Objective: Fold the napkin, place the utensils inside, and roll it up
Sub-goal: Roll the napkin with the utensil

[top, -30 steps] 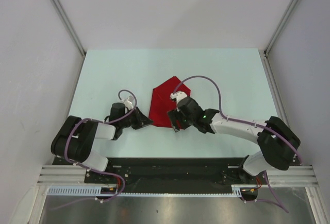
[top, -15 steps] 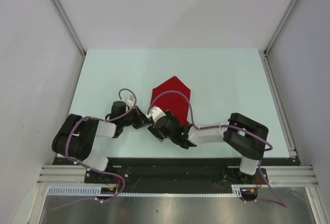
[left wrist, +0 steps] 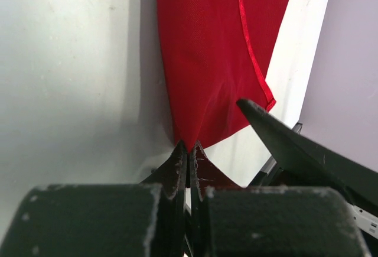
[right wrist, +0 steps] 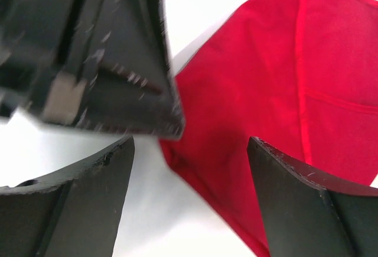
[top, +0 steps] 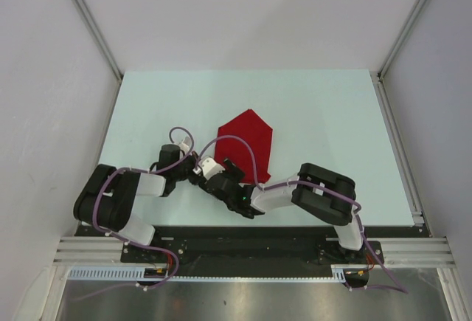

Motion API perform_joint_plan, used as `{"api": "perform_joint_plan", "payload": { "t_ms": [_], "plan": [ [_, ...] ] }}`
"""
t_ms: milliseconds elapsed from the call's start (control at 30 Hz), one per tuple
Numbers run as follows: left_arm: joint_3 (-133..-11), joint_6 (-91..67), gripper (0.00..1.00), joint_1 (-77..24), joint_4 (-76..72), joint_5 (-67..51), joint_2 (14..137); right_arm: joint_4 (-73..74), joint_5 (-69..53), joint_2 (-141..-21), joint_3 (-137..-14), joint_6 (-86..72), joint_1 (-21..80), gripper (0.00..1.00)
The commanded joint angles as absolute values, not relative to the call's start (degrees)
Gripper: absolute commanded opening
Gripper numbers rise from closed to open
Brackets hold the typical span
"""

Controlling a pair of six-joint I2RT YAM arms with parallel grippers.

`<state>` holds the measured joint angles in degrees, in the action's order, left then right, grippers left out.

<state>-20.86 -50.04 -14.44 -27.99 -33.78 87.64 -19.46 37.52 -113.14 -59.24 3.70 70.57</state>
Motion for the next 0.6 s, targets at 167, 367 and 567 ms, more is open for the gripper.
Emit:
{"api": "perform_joint_plan", "payload": {
  "t_ms": [167, 367, 567],
  "plan": [
    [-22.3, -49.0, 0.00, -11.9, -25.2, -35.2, 84.6, -20.1, 46.9, -116.0, -57.8, 2.6, 68.7, 0.82],
    [-22.8, -48.3, 0.00, -11.4, -24.3, -35.5, 84.6, -20.9, 48.4, -116.0, -56.2, 4.7, 68.6, 0.81],
    [-23.0, -48.3, 0.00, -11.2, -24.0, -35.6, 84.6, -22.3, 47.4, -117.0, -55.3, 6.7, 69.0, 0.63]
  ]
}}
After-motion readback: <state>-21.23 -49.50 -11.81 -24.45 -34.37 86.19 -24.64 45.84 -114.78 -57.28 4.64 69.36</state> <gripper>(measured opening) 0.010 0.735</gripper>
